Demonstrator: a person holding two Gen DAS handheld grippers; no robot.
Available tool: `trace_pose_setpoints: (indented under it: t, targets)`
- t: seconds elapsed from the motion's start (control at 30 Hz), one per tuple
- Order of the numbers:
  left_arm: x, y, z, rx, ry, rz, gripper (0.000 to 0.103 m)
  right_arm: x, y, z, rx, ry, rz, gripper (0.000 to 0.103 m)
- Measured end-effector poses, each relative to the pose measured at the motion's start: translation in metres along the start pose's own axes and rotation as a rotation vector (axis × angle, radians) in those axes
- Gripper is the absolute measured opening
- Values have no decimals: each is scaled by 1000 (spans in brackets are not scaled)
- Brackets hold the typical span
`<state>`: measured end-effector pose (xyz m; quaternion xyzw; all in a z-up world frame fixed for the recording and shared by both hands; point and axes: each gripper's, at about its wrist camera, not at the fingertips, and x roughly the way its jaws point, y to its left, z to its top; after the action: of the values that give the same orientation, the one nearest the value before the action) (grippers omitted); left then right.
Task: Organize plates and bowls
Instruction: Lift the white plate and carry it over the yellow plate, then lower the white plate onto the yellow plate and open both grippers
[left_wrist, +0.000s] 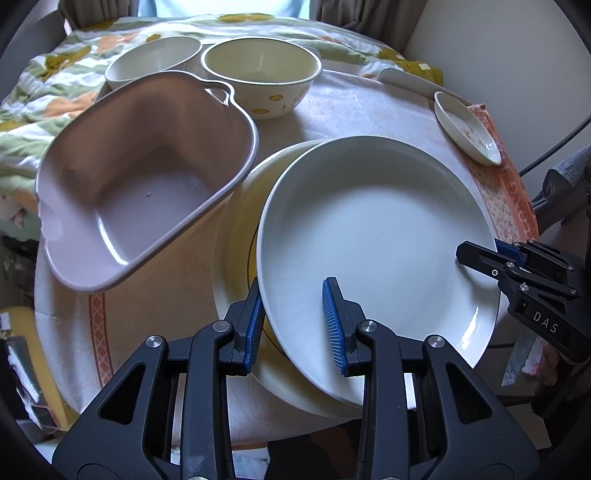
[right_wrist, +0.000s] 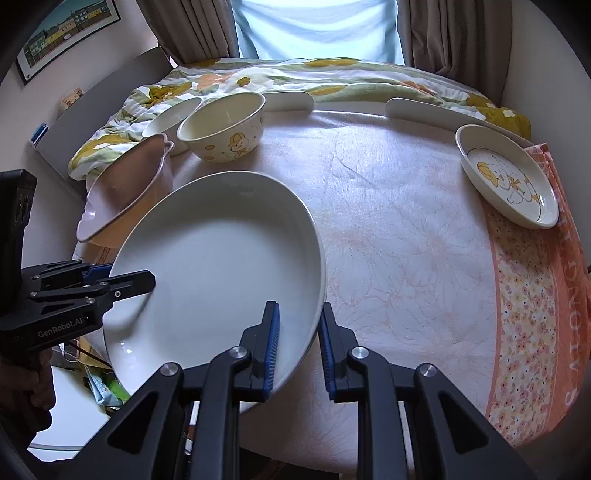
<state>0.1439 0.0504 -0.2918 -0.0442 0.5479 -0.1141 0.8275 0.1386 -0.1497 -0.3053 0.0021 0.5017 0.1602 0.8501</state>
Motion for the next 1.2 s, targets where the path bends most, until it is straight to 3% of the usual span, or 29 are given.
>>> trace_pose_setpoints:
  t: [0.2, 0.63, 0.93, 1.2]
  targets:
    - [5, -4, -1, 14, 11, 29, 28, 2, 0, -3, -5, -14, -19, 19]
    - [13, -29, 0, 119, 3, 234, 28, 2, 5, -3, -52, -39, -54, 19]
    - [13, -32, -1, 138, -1, 286, 28, 2, 14, -1, -112, -54, -109, 19]
    - [18, -50, -2, 223, -1, 410, 27, 3, 15, 0, -126, -55, -129, 19]
